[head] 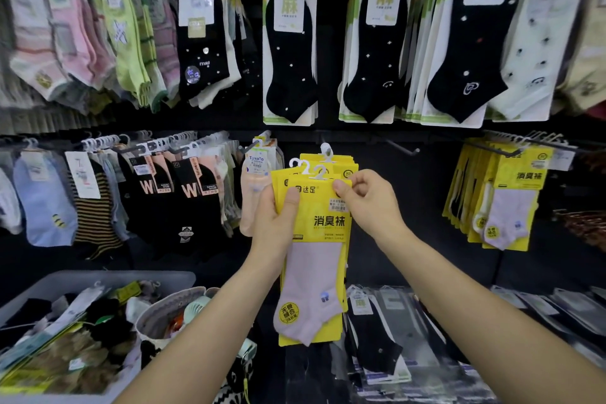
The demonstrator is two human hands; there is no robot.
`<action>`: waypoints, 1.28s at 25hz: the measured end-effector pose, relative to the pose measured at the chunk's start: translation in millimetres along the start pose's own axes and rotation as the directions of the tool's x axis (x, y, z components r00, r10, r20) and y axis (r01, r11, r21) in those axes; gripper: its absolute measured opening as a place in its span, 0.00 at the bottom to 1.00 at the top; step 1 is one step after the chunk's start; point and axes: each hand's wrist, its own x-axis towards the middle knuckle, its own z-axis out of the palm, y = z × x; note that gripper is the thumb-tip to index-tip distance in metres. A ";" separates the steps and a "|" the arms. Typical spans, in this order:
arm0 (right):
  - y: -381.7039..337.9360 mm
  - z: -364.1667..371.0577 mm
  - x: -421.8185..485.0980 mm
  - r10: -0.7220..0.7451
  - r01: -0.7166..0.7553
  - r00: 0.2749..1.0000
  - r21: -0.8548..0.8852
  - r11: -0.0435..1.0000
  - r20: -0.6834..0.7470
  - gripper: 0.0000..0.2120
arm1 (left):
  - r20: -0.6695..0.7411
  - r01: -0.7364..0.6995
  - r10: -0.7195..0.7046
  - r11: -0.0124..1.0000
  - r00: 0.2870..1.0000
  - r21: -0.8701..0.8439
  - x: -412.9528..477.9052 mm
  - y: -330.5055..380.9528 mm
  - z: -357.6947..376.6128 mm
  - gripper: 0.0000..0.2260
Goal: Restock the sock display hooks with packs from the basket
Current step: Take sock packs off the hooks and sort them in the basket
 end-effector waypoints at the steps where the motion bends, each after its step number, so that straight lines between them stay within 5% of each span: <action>1: 0.7 -1.7 0.8 0.006 -0.006 1.000 0.001 1.000 -0.008 0.10 | 0.001 0.002 -0.002 1.000 1.000 0.007 1.3 -2.0 0.3 0.10; 4: 3.9 -7.4 7.3 0.060 -0.059 0.998 0.035 0.998 -0.034 0.10 | -0.006 -0.027 0.027 0.999 1.000 0.038 3.3 -3.8 -3.3 0.19; 11: 1.1 -12.6 37.3 0.090 -0.086 0.986 0.034 0.996 -0.144 0.07 | -0.210 0.055 -0.027 0.990 0.977 0.133 13.3 -20.1 -45.8 0.07; 19: 7.7 5.3 44.5 0.032 -0.050 0.990 -0.132 0.990 -0.140 0.09 | -0.207 0.037 0.003 0.981 0.978 0.190 12.5 -11.9 -69.1 0.07; 23: 5.7 2.0 32.0 -0.077 0.021 0.966 -0.220 0.975 -0.247 0.14 | -0.187 0.042 -0.013 0.987 0.982 0.152 8.9 -6.4 -56.0 0.04; 28: -2.1 6.4 2.2 -0.163 0.176 0.983 -0.169 0.970 0.085 0.09 | -0.103 0.003 0.011 0.990 0.995 0.141 3.3 -4.1 -15.9 0.05; 32: 1.0 -6.5 4.1 -0.104 0.108 0.994 -0.106 0.988 0.040 0.09 | -0.087 0.063 -0.054 0.992 0.995 0.109 1.8 -7.9 6.0 0.05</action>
